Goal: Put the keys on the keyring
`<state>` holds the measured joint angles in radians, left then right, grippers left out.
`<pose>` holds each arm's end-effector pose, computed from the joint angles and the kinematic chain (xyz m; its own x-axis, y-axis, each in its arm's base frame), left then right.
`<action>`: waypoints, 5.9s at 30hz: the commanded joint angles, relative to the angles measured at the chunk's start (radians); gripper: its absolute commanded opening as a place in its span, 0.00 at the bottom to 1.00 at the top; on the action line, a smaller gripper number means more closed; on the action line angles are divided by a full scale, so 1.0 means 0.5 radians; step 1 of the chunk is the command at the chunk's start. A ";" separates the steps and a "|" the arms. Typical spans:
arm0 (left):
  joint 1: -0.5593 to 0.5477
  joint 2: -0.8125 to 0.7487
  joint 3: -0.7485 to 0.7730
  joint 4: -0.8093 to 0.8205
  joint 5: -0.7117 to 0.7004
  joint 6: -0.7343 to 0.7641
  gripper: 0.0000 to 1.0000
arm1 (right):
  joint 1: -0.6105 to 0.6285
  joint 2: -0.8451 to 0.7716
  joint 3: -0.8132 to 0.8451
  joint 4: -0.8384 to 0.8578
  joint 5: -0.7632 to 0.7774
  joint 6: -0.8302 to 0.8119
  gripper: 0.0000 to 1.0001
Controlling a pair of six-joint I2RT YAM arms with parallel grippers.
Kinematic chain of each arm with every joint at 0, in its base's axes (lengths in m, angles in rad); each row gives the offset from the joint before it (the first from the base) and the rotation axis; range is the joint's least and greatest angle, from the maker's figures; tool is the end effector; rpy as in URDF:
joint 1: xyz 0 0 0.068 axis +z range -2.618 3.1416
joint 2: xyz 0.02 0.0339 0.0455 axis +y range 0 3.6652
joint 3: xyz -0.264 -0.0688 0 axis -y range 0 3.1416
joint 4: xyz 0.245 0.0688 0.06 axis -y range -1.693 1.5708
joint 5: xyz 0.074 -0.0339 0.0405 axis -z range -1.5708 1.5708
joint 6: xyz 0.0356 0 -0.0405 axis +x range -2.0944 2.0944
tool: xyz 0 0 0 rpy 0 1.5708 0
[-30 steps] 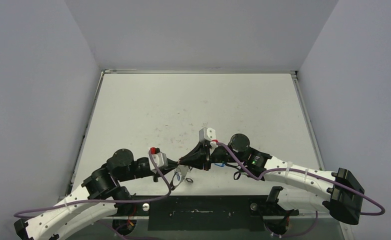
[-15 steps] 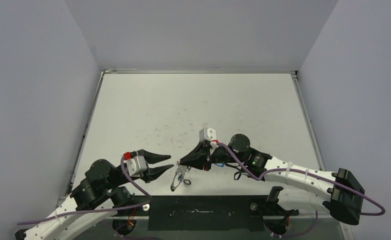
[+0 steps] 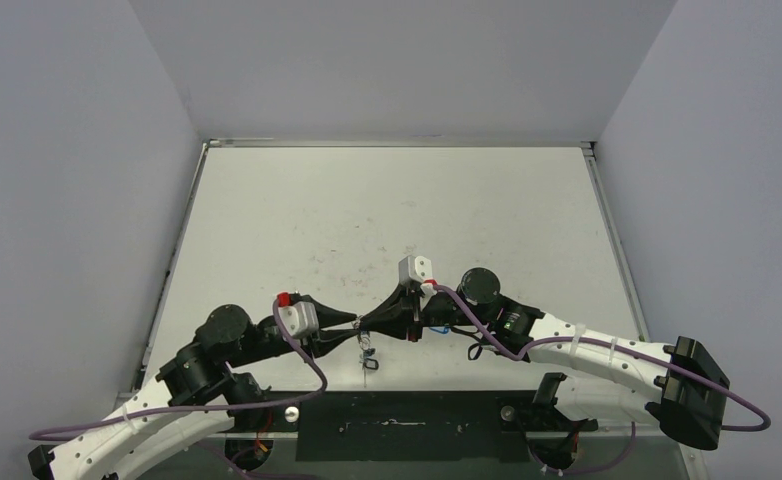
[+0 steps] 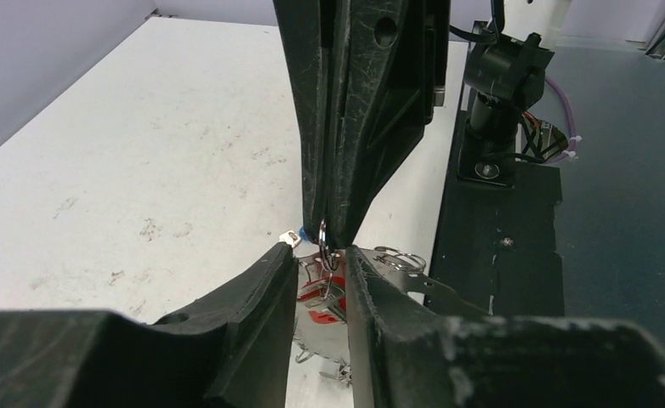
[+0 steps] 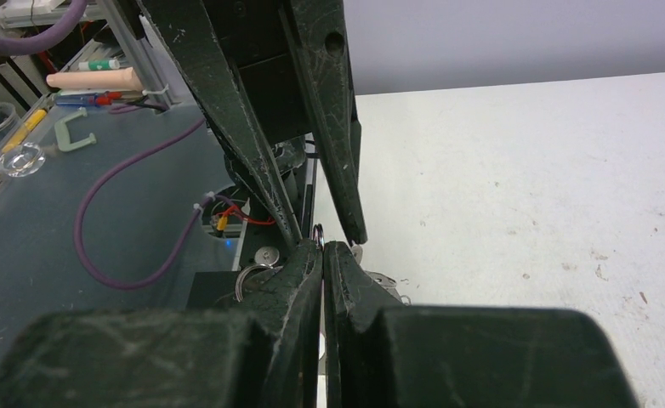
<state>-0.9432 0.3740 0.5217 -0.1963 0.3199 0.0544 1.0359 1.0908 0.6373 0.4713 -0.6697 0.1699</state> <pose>0.0587 -0.1000 0.3001 0.0233 0.0558 -0.9982 0.9530 0.3006 0.0391 0.1066 0.2233 0.2961 -0.1586 -0.0076 -0.9873 -0.9781 -0.1350 0.1582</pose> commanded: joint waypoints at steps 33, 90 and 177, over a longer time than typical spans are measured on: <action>-0.002 0.565 0.696 -0.834 0.063 0.366 0.00 | 0.017 -0.014 0.367 -0.734 0.027 -0.566 0.42; -0.003 0.027 0.122 -0.154 0.072 0.022 0.13 | 0.091 -0.093 0.037 -0.028 0.072 -0.168 0.00; -0.002 -0.142 0.053 -0.070 -0.046 -0.081 0.23 | 0.089 -0.093 0.060 0.013 0.111 -0.140 0.00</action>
<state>-0.9428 0.2928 0.5419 -0.3012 0.2993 0.0322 1.0752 1.0676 0.6464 0.3920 -0.6163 0.1024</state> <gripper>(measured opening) 0.245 0.038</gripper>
